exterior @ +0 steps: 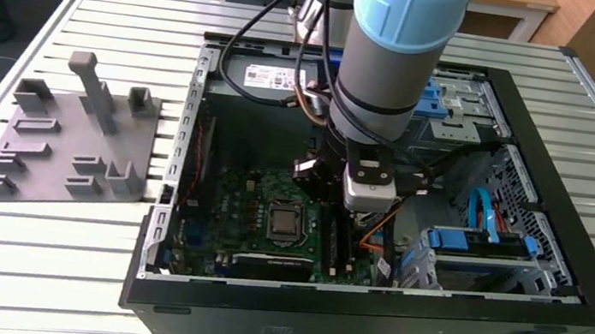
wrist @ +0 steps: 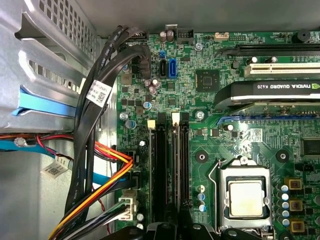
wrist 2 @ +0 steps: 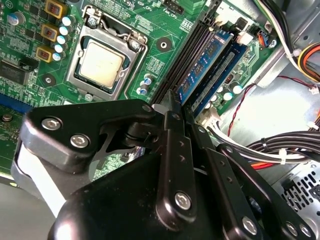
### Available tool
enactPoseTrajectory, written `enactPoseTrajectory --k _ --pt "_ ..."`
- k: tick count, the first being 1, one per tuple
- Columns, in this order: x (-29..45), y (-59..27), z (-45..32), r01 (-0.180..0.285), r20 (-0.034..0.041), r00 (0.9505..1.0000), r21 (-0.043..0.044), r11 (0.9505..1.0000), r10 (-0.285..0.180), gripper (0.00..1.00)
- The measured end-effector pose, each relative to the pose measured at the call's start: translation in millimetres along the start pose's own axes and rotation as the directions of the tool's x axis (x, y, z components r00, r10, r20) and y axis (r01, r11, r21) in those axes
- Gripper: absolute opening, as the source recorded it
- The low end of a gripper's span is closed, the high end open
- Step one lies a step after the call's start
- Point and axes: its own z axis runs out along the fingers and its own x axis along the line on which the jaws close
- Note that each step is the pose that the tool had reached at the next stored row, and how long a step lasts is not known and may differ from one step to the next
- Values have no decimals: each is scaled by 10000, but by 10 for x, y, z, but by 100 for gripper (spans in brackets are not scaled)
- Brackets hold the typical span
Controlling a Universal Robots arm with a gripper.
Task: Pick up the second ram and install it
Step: 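Insert the second ram into the second slot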
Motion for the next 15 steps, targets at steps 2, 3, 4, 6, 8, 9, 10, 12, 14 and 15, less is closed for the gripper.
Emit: enactPoseTrajectory --k 2,3,4,6,8,9,10,12,14,15 --pt "0 -1 8 28 1 10000 4 10000 -28 14" --pt "0 -1 11 38 2 10000 2 10000 -38 14" --pt "0 -1 15 42 4 10000 1 10000 -42 14" --pt "0 -1 23 45 7 10000 0 10000 -45 14" --pt "0 -1 28 46 9 10000 -7 10000 -46 14" --pt "0 -1 30 46 9 10000 -10 10000 -46 14" --pt "0 -1 34 46 8 10000 -12 10000 -46 14" --pt "0 -1 41 46 8 10000 -19 10000 -46 14" --pt "0 -1 48 46 8 10000 -27 10000 -46 14" --pt "0 -1 49 46 9 10000 -28 10000 -46 14"
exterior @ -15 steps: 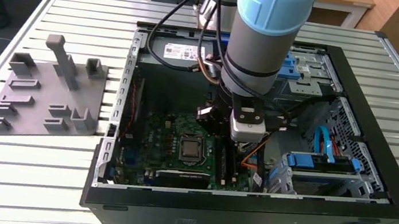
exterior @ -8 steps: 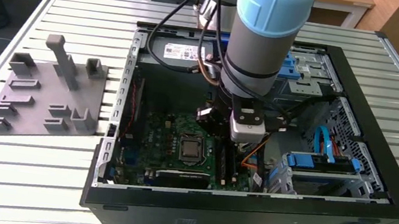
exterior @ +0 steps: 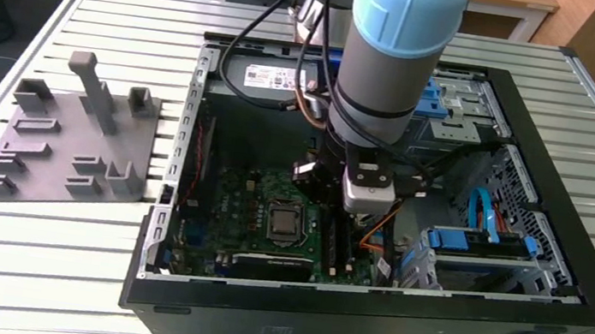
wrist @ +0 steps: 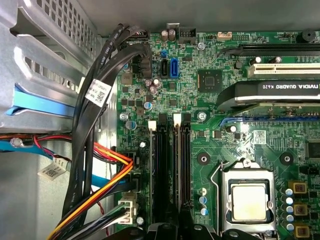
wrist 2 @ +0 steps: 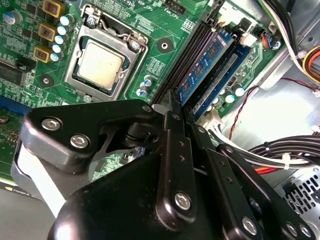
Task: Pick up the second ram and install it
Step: 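Insert the second ram into the second slot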
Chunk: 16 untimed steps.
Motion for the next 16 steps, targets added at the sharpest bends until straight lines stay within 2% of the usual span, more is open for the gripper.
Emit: enactPoseTrajectory --k 7,8,11,13,16 --pt "1 -2 8 0 -3 10000 9 10000 0 15" --pt "0 -1 7 0 -2 10000 6 10000 0 21" --pt "0 -1 5 0 -1 10000 0 10000 0 21" --pt "-1 0 -29 0 -15 10000 2 10000 0 21" --pt "-1 2 -134 1 -40 10000 3 10000 0 21"
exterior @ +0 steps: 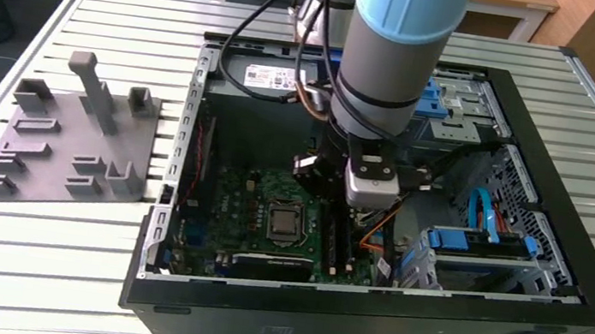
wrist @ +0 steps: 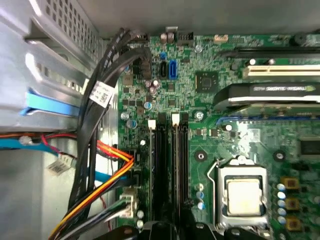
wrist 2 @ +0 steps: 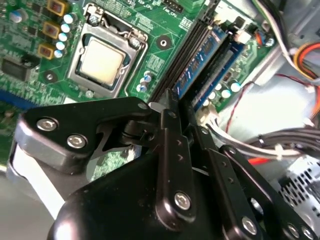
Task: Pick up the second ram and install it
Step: 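Insert the second ram into the second slot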
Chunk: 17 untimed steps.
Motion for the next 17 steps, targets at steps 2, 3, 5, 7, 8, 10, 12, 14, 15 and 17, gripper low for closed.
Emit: enactPoseTrajectory --k 2,3,5,7,8,10,12,14,15,17 --pt "0 1 -64 -1 -8 10000 0 10000 1 21" --pt "-1 2 -87 -2 -15 10000 -1 10000 2 21" --pt "-1 2 -93 -1 -19 10000 3 10000 1 21" --pt "-1 2 -94 -1 -20 10000 4 10000 1 21" --pt "-1 2 -94 -1 -19 10000 3 10000 1 21" --pt "-1 2 -96 -1 -19 10000 1 10000 1 21" --pt "0 1 -94 -1 -18 10000 -20 10000 1 21" --pt "2 -2 -88 -1 -11 10000 -44 10000 1 21" --pt "5 -4 -81 -1 -6 10000 -52 10000 1 21" --pt "10 -8 -64 0 8 10000 -67 10000 0 21"
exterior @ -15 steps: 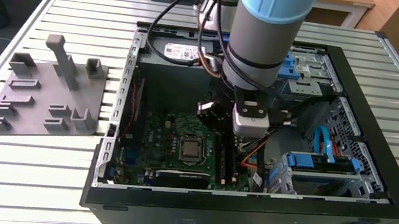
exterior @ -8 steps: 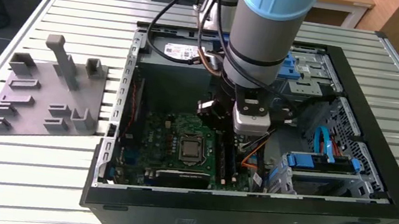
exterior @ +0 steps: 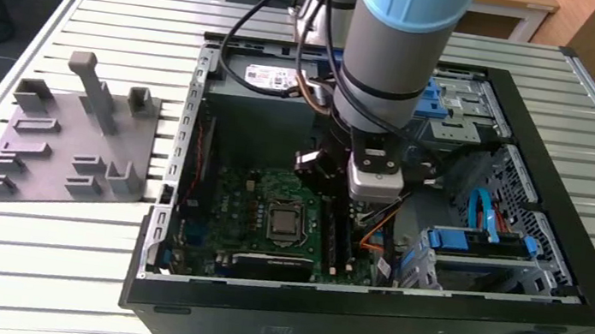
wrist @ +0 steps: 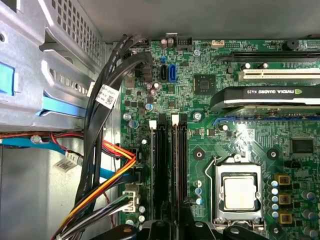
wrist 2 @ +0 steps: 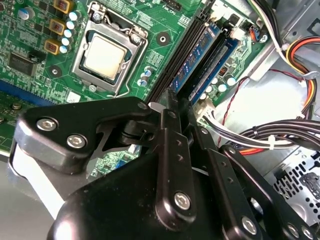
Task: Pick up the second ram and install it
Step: 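Insert the second ram into the second slot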
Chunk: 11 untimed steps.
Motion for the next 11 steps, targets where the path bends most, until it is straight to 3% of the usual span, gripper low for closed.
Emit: enactPoseTrajectory --k 9,11 --pt "3 -4 103 2 30 10000 -5 10000 -2 21" --pt "3 -5 104 2 33 10000 28 10000 -2 21"
